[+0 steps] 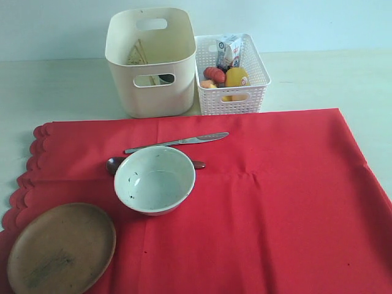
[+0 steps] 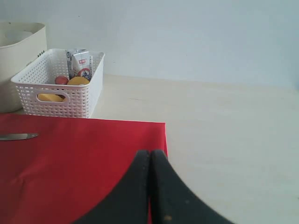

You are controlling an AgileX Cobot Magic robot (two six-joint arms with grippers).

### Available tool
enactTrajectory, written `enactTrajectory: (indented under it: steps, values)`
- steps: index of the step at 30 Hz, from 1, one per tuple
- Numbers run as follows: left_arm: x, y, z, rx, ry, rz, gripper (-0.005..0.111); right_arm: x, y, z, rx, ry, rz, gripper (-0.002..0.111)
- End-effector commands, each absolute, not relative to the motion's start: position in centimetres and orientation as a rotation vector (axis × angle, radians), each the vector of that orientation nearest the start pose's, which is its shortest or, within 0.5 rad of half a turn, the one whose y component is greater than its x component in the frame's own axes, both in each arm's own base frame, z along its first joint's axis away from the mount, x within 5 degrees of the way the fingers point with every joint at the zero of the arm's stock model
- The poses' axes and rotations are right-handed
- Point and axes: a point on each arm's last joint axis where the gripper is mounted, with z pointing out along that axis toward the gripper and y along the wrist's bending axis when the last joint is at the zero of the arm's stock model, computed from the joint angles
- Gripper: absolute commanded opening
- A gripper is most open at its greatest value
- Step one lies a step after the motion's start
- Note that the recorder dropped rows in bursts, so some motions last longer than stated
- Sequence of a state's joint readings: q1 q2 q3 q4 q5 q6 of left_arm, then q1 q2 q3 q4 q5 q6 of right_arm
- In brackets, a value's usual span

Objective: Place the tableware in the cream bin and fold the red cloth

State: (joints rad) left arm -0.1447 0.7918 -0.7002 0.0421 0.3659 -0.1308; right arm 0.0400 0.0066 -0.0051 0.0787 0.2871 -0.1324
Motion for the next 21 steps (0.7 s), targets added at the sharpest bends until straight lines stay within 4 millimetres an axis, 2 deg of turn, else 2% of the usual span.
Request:
enactTrajectory:
  steps: [1,21]
  values:
    - [17.25,-2.50,33.89,0.051,1.958,-0.145,0.000,5.46,0.39,18.77,-0.094,1.762,0.005,0.000]
    - [17.27,-2.51,33.98,0.049,1.949,-0.147,0.000,5.46,0.39,18.77,-0.094,1.762,0.005,0.000]
